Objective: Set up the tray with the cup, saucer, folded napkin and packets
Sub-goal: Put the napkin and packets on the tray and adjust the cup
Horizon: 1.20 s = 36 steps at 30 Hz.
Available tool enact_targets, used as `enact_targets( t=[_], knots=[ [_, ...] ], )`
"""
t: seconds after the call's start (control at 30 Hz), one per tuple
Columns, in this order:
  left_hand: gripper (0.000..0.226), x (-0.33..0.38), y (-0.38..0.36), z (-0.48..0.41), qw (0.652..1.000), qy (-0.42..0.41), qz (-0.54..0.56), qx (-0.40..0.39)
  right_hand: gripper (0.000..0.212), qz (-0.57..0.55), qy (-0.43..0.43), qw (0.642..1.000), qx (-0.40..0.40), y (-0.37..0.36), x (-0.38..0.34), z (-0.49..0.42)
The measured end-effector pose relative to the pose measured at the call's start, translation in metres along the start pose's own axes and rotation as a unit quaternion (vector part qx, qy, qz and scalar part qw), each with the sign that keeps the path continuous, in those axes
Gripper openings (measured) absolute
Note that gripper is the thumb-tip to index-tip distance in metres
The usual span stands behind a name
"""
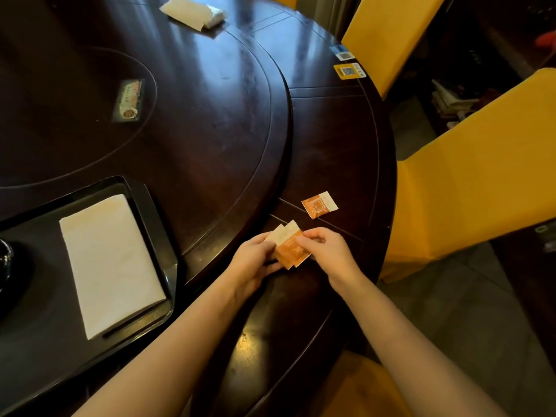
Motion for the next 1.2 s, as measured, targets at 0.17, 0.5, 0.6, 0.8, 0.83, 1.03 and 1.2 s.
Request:
enact_targets(
  t=[0.17, 0.5, 0.6, 0.8, 0.83, 1.03, 1.2],
  knots=[
    [0.024, 0.005, -0.008, 0.0, 0.998, 0.007, 0.066, -0.021, 0.019, 0.056, 0.05, 0.995, 0.06, -0.005, -0.004, -0.003],
    [0.035, 0.006, -0.015, -0.004, 0.999, -0.024, -0.015, 0.024, 0.038, 0.388, 0.173, 0.895, 0.14, 0.035, -0.022, -0.061],
    [0.042, 0.011, -0.021, -0.009, 0.998, -0.018, -0.044, 0.033, 0.056, 0.513, 0.116, 0.842, 0.117, 0.047, -0.021, -0.084],
    [0.049, 0.014, -0.028, -0.021, 0.997, -0.04, -0.047, 0.049, 0.06, 0.506, 0.02, 0.843, 0.184, 0.047, -0.017, -0.096],
    [0.049, 0.014, -0.027, -0.022, 0.997, -0.043, -0.043, 0.05, 0.052, 0.485, 0.03, 0.856, 0.179, 0.045, -0.016, -0.097],
    [0.05, 0.019, -0.019, -0.022, 0.994, -0.061, -0.065, 0.058, 0.051, 0.376, 0.03, 0.91, 0.171, 0.038, -0.017, -0.096],
    [0.052, 0.025, -0.017, -0.018, 0.994, -0.069, -0.076, 0.046, 0.041, 0.361, 0.003, 0.916, 0.174, 0.032, -0.017, -0.098]
  ],
)
Point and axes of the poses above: each hand's wrist, its own z-axis away from the middle knuckle, its own y-axis out of the back of the hand, x = y × z, the point moved 2 cm from there along -z, towards the middle knuckle, and after that the axes turned 12 degrees about z, right-handed, at the moved point
